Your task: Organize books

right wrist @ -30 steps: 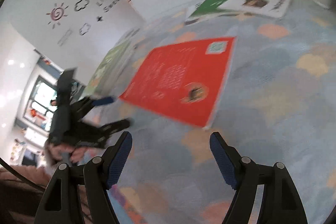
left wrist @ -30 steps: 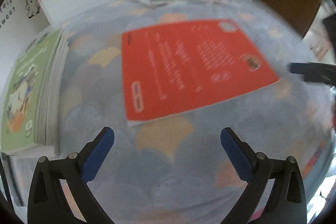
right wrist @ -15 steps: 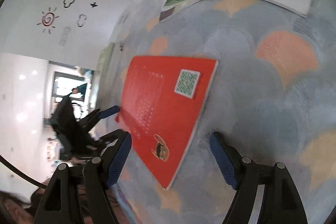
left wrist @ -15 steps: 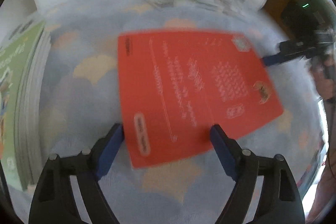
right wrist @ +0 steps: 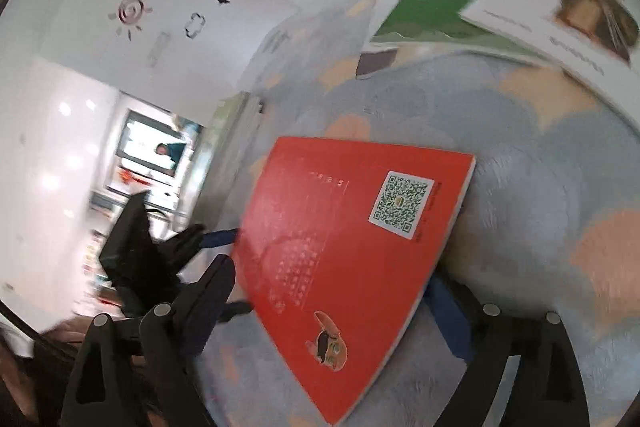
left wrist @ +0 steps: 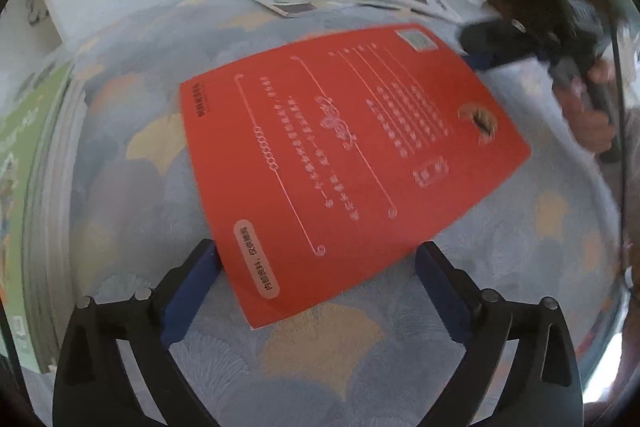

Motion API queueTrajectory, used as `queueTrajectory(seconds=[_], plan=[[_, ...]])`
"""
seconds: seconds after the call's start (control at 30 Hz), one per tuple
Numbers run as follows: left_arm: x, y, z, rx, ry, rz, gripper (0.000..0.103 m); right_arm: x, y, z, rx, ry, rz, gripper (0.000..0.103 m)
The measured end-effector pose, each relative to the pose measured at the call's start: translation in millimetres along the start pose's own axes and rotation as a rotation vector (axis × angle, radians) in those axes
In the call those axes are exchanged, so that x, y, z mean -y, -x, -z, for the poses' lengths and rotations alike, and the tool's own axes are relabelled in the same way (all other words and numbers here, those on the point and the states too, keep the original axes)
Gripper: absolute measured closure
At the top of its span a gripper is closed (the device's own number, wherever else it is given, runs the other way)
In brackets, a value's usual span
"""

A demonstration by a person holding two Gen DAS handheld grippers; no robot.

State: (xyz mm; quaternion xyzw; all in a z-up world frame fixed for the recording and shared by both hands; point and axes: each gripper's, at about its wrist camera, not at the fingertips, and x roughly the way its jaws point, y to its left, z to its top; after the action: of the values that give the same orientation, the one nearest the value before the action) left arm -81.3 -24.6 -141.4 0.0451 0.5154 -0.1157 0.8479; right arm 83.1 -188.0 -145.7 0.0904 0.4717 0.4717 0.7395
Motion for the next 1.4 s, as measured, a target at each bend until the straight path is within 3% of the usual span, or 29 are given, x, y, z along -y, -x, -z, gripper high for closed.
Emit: queueTrajectory(seconds=[0.07, 0.17, 0.27, 0.4, 0.43, 0.57, 0.63, 0.73, 0.83, 0.97, 1.1, 1.27, 1.4], plan=[[0, 1, 0, 0.005, 0.009, -0.002, 0.006, 5, 4, -1, 0.034, -0.02, 0.035, 0.03], [-2, 1, 1, 0.01, 0.008, 0.004, 0.006, 23, 18, 8, 0.088, -0.086, -0.062, 0.054], [-3, 1, 1, 0.009, 0.006, 0.009, 0.005, 31, 18, 15, 0.102, -0.14, -0.168, 0.065], [-2, 1, 1, 0.007, 0.004, 0.003, 0.005, 17, 6, 17, 0.07, -0.08, -0.042, 0.073], [-1, 1, 2, 0.005, 0.0, -0.001, 0.005, 17, 5, 16, 0.081, -0.091, -0.021, 0.08], [-4, 2, -4, -0.022, 0.024, 0.004, 0.009, 13, 27, 21, 0.255, -0.185, -0.145, 0.094], [-11, 8, -8, -0.036, 0.069, 0.05, 0.02, -3, 36, 25, 0.307, -0.204, -0.175, 0.097], [-16, 25, -4, -0.029, 0.118, 0.135, 0.029, -46, 60, 23, 0.361, -0.11, -0.053, 0.098], [-15, 52, 5, 0.029, 0.103, 0.104, 0.029, -98, 99, 18, 0.445, -0.001, 0.076, 0.099], [-27, 79, 26, 0.078, 0.13, 0.09, 0.029, -184, 120, 24, 0.514, 0.249, 0.254, 0.098], [-50, 93, 49, 0.108, 0.181, 0.075, 0.029, -238, 70, 57, 0.423, 0.422, 0.389, 0.095], [-73, 104, 71, 0.112, 0.204, 0.083, 0.029, -248, -6, 121, 0.312, 0.453, 0.284, 0.09], [-79, 117, 90, 0.129, 0.18, 0.108, 0.029, -259, -50, 165, 0.288, 0.507, 0.405, 0.088]])
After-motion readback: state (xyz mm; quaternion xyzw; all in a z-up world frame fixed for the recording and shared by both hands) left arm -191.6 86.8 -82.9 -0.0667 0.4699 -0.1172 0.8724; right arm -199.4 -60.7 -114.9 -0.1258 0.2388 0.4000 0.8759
